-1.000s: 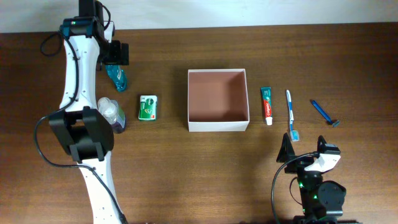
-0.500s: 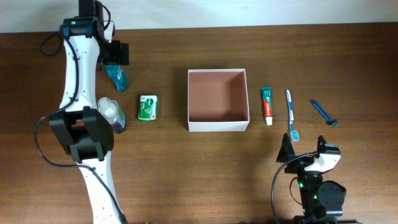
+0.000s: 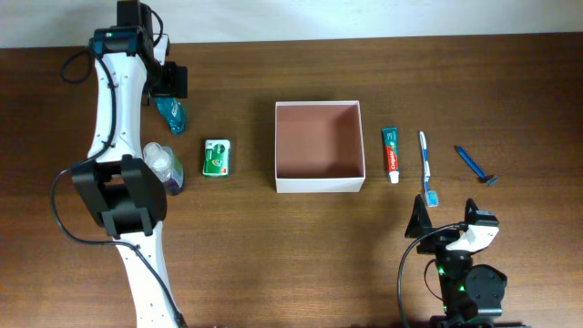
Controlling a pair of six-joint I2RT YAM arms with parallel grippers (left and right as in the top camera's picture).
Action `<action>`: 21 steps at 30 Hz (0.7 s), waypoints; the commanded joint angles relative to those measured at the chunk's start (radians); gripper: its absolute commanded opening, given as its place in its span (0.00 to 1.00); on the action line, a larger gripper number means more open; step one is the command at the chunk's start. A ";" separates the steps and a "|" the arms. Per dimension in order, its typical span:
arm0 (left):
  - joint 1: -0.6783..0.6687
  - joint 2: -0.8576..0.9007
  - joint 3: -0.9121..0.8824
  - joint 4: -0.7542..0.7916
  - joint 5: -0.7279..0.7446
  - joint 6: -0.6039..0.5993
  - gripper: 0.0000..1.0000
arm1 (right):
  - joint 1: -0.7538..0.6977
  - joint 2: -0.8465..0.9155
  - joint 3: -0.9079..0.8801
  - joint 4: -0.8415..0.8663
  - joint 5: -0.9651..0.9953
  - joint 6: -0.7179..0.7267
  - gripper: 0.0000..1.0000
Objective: Pack container
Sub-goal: 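Close the left gripper on the Listerine bottle cap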
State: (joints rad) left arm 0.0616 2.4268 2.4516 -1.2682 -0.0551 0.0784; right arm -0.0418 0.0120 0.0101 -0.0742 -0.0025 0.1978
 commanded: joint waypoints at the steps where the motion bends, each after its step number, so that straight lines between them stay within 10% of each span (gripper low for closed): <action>1: 0.010 0.015 -0.009 0.005 0.014 0.018 0.75 | -0.006 -0.008 -0.005 -0.005 -0.009 -0.010 0.99; 14: 0.010 0.015 -0.009 0.000 0.014 0.017 0.45 | -0.006 -0.008 -0.005 -0.005 -0.009 -0.010 0.99; 21: 0.010 0.015 -0.009 -0.014 0.014 0.017 0.44 | -0.006 -0.008 -0.005 -0.005 -0.009 -0.010 0.99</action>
State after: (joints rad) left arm 0.0616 2.4264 2.4516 -1.2732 -0.0490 0.0898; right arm -0.0418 0.0120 0.0101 -0.0742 -0.0025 0.1978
